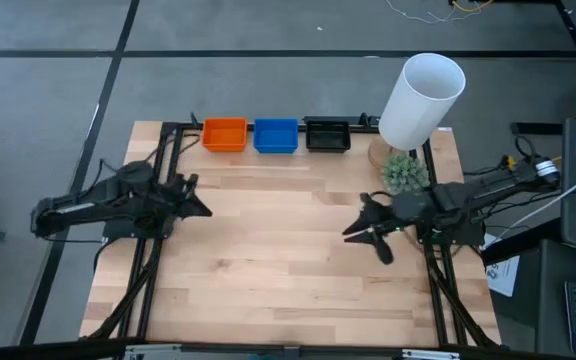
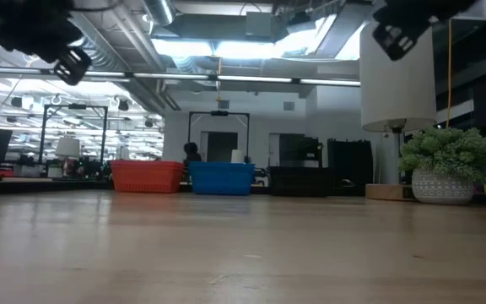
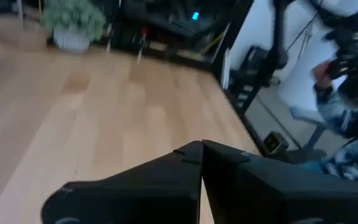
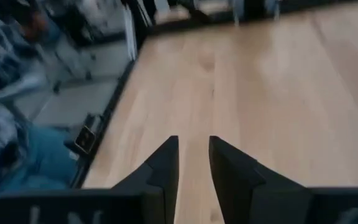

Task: Stack baskets by color
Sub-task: Return to Home Position

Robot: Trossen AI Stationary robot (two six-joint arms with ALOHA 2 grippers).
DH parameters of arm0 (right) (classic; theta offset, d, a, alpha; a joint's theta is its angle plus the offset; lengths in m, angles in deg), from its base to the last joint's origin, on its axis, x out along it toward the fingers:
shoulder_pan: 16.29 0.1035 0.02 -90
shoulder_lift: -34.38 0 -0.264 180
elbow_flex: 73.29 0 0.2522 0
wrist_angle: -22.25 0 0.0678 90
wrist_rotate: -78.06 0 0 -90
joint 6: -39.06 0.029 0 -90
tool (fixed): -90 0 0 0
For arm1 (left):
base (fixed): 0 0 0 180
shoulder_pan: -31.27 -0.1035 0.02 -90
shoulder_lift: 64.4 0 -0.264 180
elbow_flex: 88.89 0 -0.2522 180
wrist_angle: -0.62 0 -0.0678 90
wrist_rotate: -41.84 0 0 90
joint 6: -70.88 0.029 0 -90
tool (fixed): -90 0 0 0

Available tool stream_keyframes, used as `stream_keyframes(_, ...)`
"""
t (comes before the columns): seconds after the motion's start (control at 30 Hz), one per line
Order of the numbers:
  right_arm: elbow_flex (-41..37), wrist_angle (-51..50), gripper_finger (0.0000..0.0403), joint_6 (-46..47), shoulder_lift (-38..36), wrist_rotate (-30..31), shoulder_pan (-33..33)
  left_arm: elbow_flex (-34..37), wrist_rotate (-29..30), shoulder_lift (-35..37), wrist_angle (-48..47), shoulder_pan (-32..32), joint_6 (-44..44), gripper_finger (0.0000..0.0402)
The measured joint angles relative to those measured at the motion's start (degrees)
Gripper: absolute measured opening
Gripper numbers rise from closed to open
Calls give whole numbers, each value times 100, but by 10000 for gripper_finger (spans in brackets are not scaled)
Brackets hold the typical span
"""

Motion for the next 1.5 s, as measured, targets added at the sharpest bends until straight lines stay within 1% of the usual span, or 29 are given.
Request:
stream_keyframes(0.1, -854, 916, 90, -143, -721, 34, 24, 235, 284, 741, 29, 250, -169, 0)
stream_keyframes(0.17, -1285, 1321, 90, -223, -1156, 31, 29, 343, 539, 1048, 76, 385, -109, 0)
stream_keyframes(0.2, -1458, 1503, 90, -254, -1371, 19, 34, 426, 640, 1140, 148, 449, 5, 0)
stream_keyframes(0.27, -1784, 1799, 90, -282, -1764, 28, 31, 619, 751, 1118, 581, 579, 230, 0)
stream_keyframes(0.37, -2149, 2116, 90, -299, -2242, -19, 38, 1034, 942, 1117, 1400, 796, 440, 0)
stream_keyframes(0.47, -2339, 2164, 90, -277, -2587, -102, 40, 1642, 1148, 1108, 1928, 1054, 483, 0)
stream_keyframes(0.53, -2414, 2139, 90, -281, -2765, -90, 39, 1819, 1270, 1122, 2362, 1225, 545, 0)
stream_keyframes(0.63, -2464, 2155, 90, -327, -3084, -52, 27, 1815, 1861, 1089, 2300, 1489, 650, 0)
stream_keyframes(0.67, -2469, 2110, 90, -329, -3200, 50, 21, 1815, 2034, 1079, 2291, 1573, 700, 0)
stream_keyframes(0.77, -2470, 1645, 90, -358, -3625, 310, -2, 1815, 2349, 1101, 2304, 1772, 970, 0)
stream_keyframes(0.9, -2473, 1159, 90, -347, -4107, 377, 0, 1815, 2688, 1101, 2097, 1855, 1148, 0)
stream_keyframes(1.03, -2473, 791, 90, -416, -4434, 389, -1, 1815, 2691, 1101, 1871, 1853, 1115, 0)
stream_keyframes(1.17, -2473, 789, 90, -635, -4516, 410, -4, 1817, 2693, 1101, 1873, 1853, 1105, 0)
stream_keyframes(1.27, -2479, 770, 90, -755, -4509, 704, -4, 1817, 2693, 1101, 1872, 1851, 1102, 0)
stream_keyframes(1.33, -2597, 809, 90, -755, -4511, 751, -6, 1817, 2693, 1101, 1873, 1851, 1100, 0)
stream_keyframes(1.4, -2785, 821, 90, -750, -4507, 538, -6, 1817, 2693, 1101, 1873, 1851, 1100, 0)
stream_keyframes(1.5, -3190, 1270, 90, -898, -4509, 187, -4, 1817, 2693, 1101, 1873, 1851, 1100, 0)
